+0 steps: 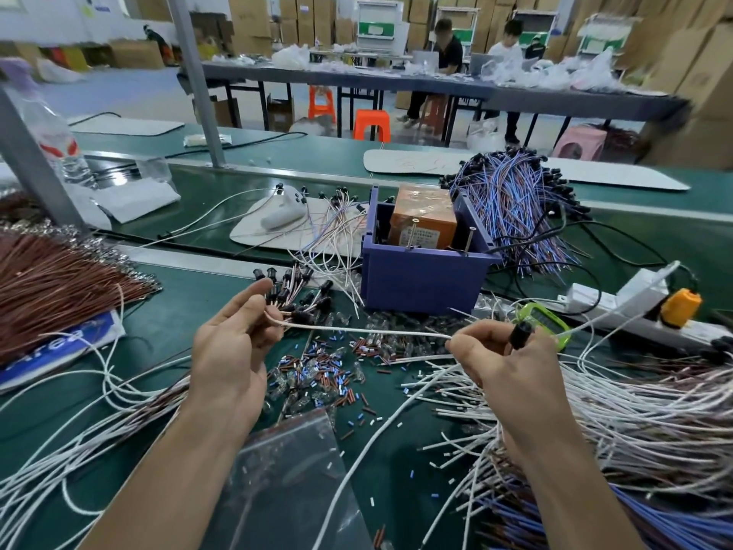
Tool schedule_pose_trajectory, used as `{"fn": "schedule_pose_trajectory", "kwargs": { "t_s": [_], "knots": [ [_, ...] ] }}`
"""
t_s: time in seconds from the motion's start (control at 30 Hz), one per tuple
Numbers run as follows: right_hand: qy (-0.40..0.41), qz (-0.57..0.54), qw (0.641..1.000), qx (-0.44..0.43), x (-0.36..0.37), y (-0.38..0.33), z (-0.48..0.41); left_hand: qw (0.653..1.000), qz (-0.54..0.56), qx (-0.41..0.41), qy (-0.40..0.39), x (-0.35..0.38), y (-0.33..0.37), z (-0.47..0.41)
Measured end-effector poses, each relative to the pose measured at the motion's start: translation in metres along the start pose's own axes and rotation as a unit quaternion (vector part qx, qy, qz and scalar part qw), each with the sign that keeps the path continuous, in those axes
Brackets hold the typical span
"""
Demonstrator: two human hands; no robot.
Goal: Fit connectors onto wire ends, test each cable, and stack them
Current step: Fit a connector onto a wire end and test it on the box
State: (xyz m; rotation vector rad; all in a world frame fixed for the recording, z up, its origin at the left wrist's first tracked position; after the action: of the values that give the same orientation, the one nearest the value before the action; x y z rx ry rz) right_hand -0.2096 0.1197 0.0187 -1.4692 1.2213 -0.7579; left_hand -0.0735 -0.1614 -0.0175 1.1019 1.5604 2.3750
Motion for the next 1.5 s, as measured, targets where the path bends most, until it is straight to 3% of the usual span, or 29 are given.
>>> {"fn": "schedule_pose_trajectory", "kwargs": {
  "t_s": [0.17,0.5,0.8,0.97,1.1,1.23,1.33,1.5],
  "knots": [
    [-0.051,0.056,0.997,0.0,0.011,0.005,0.002,1.0,0.025,-0.002,-0.01,0.002,-0.002,-0.002],
    [-0.076,0.071,0.995,-0.005,0.014,-0.001,0.003,0.999,-0.005,-0.028,-0.041,0.008,-0.01,-0.002],
    [-0.023,0.086,0.996,-0.003,0.014,0.003,0.006,0.992,-0.1,-0.039,-0.069,0.018,-0.012,0.011],
    [0.0,0.186,0.982,-0.045,0.014,-0.004,0.008,0.989,0.019,-0.105,-0.103,0.022,-0.016,0.015],
    [-0.047,0.228,0.97,-0.064,0.025,-0.006,0.013,0.974,0.114,-0.15,-0.125,0.027,-0.019,0.016],
    [-0.087,0.218,0.972,-0.033,0.03,0.004,0.013,0.967,0.125,-0.15,-0.161,0.03,-0.019,0.018],
    [-0.089,0.18,0.98,0.014,0.029,0.016,0.011,0.976,0.079,-0.131,-0.158,0.029,-0.018,0.017],
    [-0.073,0.026,0.992,0.096,0.029,0.026,0.01,0.982,-0.102,-0.077,-0.142,0.031,-0.022,0.019]
  ]
}}
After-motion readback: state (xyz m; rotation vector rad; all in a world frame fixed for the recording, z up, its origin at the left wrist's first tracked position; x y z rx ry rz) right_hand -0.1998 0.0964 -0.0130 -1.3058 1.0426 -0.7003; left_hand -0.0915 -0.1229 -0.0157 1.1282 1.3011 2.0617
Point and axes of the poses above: each hand's wrist, its own z-axis away from the middle knuckle, its own x-axis out of the palm, y = z × x, the point moved 9 cm from there along -z, towards the middle knuckle, and after that the axes turned 4 degrees about -x, right-handed, at the moved point
